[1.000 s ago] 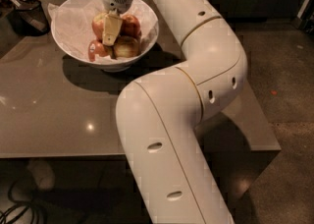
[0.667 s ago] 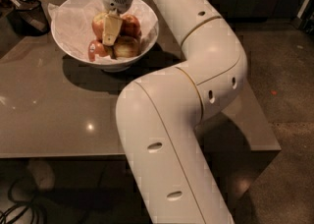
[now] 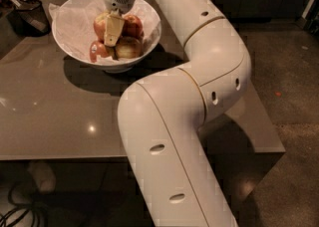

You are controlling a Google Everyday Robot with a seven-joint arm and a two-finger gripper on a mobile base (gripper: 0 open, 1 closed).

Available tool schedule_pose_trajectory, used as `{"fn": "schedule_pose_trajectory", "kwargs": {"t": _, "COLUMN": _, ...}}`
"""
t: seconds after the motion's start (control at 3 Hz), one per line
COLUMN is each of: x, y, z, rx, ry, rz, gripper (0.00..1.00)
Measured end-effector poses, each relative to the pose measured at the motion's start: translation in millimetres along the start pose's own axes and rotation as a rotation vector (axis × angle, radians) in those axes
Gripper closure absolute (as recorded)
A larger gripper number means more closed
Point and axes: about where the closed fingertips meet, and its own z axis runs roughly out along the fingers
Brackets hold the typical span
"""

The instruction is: Pick apple from white bowl

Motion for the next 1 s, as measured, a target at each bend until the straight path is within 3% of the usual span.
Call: {"fn": "schedule_pose_trajectory", "kwargs": {"t": 1.0, "x": -0.1, "y": 0.0, "z": -0.1, "rx": 0.000, "ry": 0.000, "rz": 0.000, "gripper": 1.00}}
